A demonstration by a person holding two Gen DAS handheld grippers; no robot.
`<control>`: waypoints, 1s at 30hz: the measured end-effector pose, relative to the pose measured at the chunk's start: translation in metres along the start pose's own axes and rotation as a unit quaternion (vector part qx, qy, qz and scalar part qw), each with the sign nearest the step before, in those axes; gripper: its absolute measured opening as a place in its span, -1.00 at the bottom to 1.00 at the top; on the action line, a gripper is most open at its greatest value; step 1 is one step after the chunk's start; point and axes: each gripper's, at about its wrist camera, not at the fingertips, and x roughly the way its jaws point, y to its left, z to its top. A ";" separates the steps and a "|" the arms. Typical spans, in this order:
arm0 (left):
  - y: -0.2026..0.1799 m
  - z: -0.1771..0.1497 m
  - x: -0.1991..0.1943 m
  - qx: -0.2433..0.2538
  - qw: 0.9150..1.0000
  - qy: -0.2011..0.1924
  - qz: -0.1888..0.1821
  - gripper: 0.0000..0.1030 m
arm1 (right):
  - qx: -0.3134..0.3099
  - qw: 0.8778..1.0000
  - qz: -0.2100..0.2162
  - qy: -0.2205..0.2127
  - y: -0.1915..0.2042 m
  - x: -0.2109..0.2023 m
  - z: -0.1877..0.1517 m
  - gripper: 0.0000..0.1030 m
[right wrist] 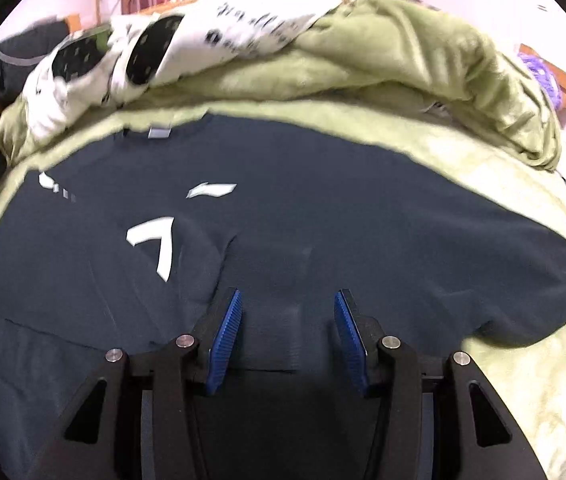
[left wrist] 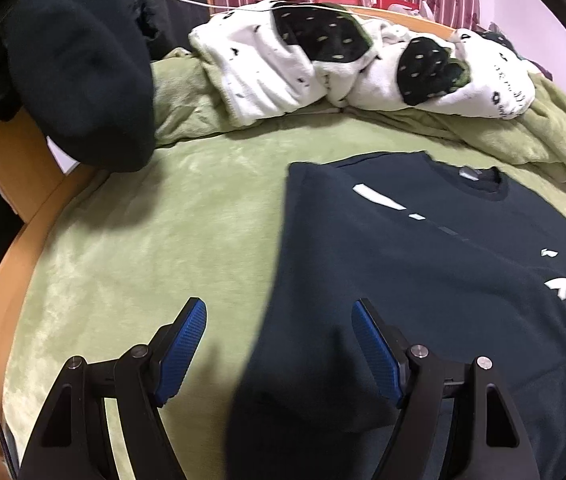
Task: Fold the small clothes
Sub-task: 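Move the right tool over to the other sleeve's cuff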
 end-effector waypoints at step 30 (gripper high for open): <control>-0.146 -0.011 0.009 0.044 0.999 -0.003 -0.017 0.46 | 0.147 0.986 -0.084 0.012 -0.274 0.025 -0.049 0.45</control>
